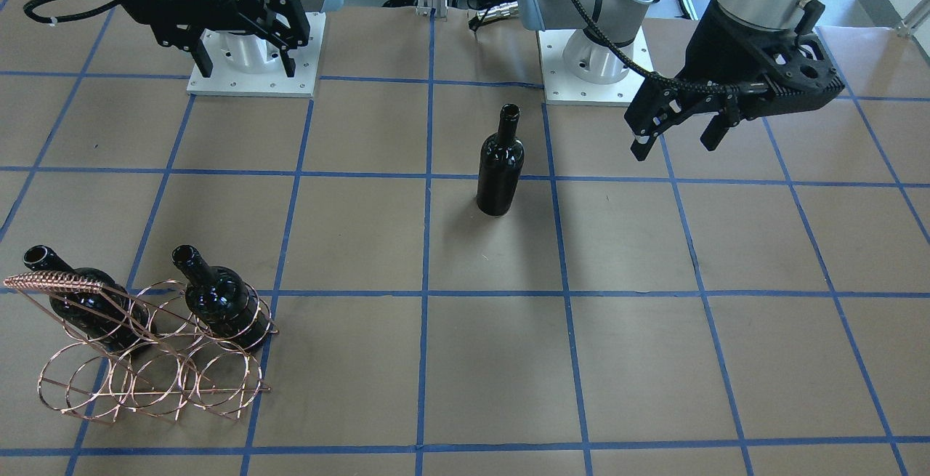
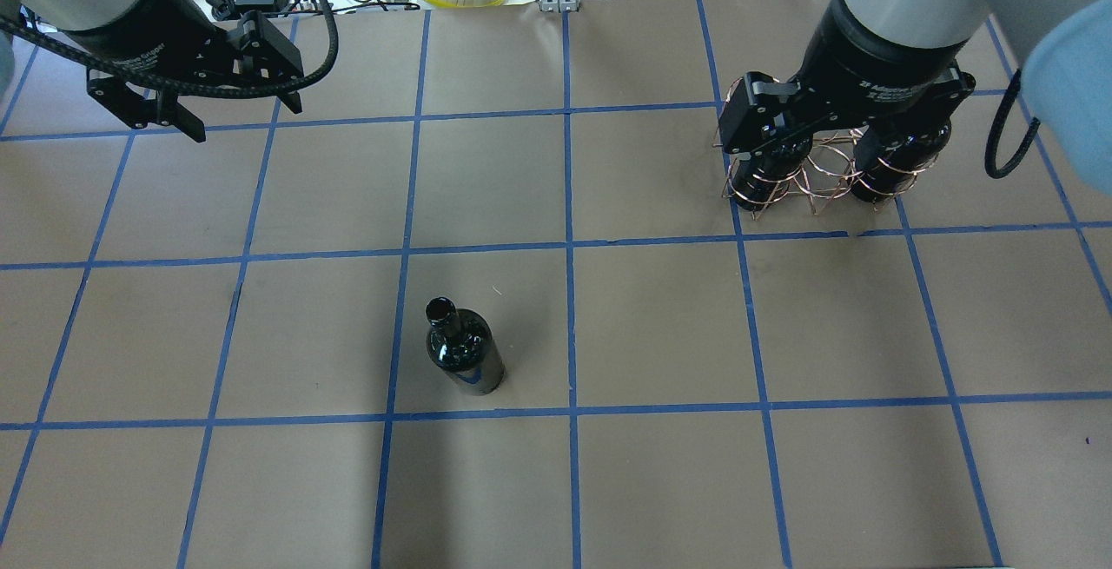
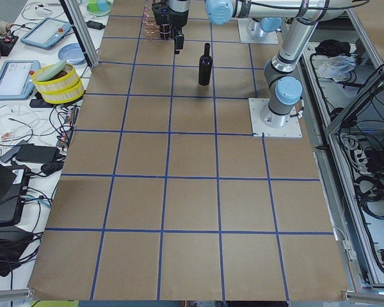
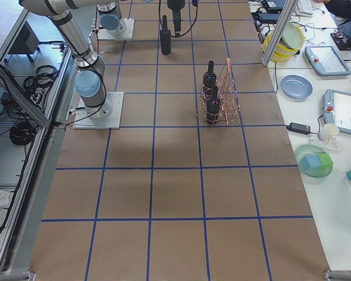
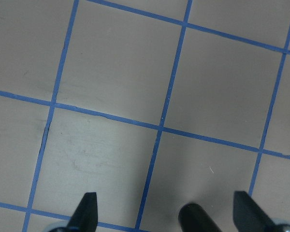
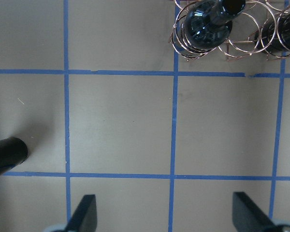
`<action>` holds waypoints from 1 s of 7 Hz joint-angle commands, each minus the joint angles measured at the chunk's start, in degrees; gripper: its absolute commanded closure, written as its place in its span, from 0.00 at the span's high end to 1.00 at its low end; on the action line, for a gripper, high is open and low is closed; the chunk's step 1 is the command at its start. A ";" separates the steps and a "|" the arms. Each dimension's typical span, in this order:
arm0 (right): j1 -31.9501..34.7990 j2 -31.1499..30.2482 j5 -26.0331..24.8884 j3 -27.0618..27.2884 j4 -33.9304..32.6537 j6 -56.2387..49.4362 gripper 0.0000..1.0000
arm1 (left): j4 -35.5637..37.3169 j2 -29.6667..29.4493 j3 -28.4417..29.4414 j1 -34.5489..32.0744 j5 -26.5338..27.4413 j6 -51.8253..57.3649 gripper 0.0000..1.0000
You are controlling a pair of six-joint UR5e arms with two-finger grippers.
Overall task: Place wine into wine basket
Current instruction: 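Release the bottle and raise the left gripper away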
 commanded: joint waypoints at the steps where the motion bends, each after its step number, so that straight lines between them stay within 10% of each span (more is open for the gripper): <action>1: 5.53 1.57 0.33 -0.17 -0.96 7.81 1.00 | -1.05 -0.29 1.31 -3.69 0.38 0.55 1.00; 7: 18.62 7.98 0.77 -1.14 -8.06 24.23 1.00 | -1.93 0.76 1.58 -1.18 3.03 8.64 1.00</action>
